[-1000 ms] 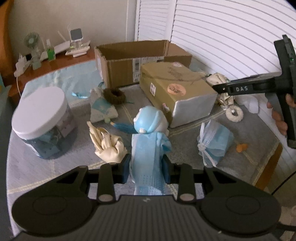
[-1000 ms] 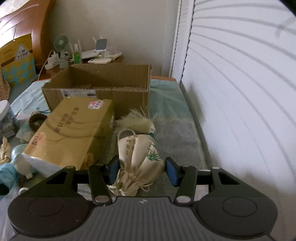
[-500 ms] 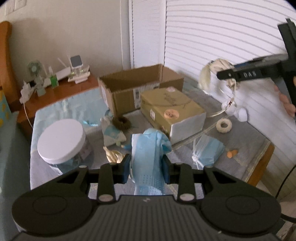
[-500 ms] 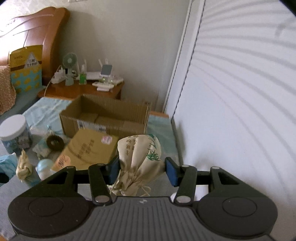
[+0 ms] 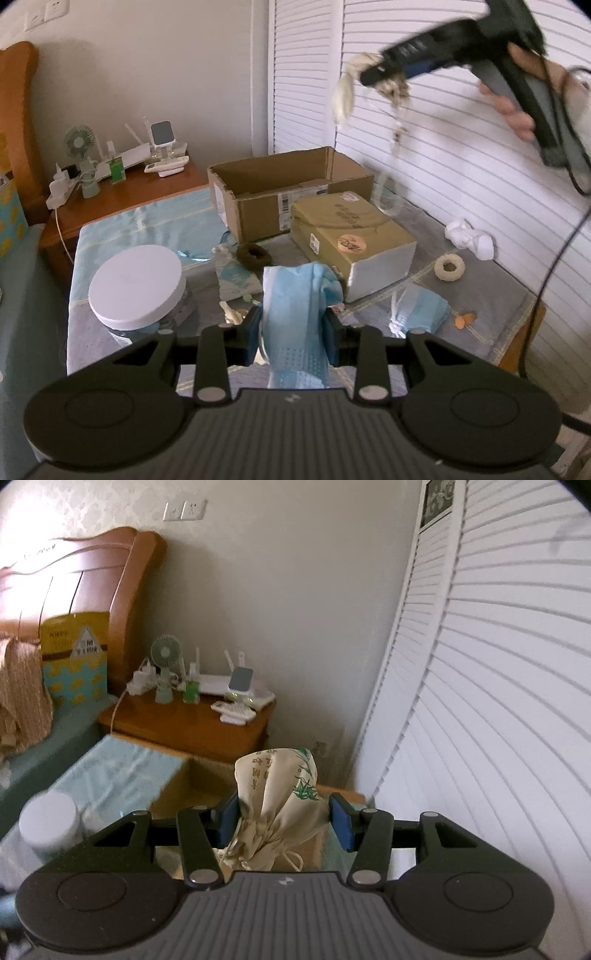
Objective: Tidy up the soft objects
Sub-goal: 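Carry the pouch into the cardboard box and open the right tool while the left holds the mask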
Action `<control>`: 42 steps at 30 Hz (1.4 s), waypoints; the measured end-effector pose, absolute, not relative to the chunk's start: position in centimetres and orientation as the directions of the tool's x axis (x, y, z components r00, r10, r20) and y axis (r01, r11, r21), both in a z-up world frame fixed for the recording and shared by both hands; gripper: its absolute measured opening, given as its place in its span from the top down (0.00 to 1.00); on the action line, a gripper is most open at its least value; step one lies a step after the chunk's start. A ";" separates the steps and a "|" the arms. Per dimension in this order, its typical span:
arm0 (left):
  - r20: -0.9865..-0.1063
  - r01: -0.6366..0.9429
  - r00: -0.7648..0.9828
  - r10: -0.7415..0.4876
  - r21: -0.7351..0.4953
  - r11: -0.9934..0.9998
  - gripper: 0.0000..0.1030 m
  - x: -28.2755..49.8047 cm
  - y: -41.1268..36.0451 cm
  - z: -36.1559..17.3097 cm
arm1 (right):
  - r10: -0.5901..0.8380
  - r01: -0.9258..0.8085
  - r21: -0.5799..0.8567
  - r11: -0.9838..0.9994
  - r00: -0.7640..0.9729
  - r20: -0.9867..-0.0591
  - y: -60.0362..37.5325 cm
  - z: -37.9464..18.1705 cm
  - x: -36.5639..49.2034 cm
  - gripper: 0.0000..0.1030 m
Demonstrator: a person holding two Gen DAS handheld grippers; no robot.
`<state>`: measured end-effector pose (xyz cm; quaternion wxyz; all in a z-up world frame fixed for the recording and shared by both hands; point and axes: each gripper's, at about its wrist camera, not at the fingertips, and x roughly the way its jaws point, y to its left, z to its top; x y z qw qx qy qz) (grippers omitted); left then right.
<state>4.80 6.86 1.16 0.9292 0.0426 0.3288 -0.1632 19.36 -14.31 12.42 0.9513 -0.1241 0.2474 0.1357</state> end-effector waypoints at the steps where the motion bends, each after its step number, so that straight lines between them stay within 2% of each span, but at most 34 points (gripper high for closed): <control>1: -0.626 0.328 0.730 -0.275 -0.033 0.944 0.68 5.0 7.0 1.1 | 0.199 -0.318 -0.159 0.935 0.840 -0.505 -13.9 12.6 20.1 0.45; 5: -0.633 0.318 0.724 -0.276 -0.048 0.947 0.68 5.7 7.5 0.7 | 0.184 -0.293 -0.140 0.946 0.839 -0.512 -11.8 12.9 23.0 0.45; 15: -0.650 0.311 0.703 -0.288 -0.083 0.947 0.68 6.9 8.3 -0.5 | 0.037 -0.092 -0.072 0.993 0.830 -0.557 -9.7 12.0 28.5 0.45; 21: -0.650 0.303 0.701 -0.294 -0.102 0.947 0.68 7.3 8.7 -0.8 | 0.000 -0.048 -0.078 0.996 0.852 -0.524 -9.6 14.4 29.6 0.45; 25: -0.651 0.301 0.698 -0.298 -0.110 0.947 0.68 7.5 8.9 -1.1 | -0.026 -0.016 -0.078 0.997 0.860 -0.509 -9.5 13.9 29.6 0.45; 34: -0.666 0.287 0.688 -0.290 -0.117 0.951 0.68 7.5 9.2 -1.6 | -0.046 0.017 -0.052 0.998 0.794 -0.606 -8.2 8.0 30.3 0.45; 42: -0.670 0.282 0.687 -0.282 -0.111 0.953 0.68 7.5 9.1 -1.6 | 0.036 0.001 0.053 0.999 0.717 -0.696 -6.8 5.2 30.2 0.45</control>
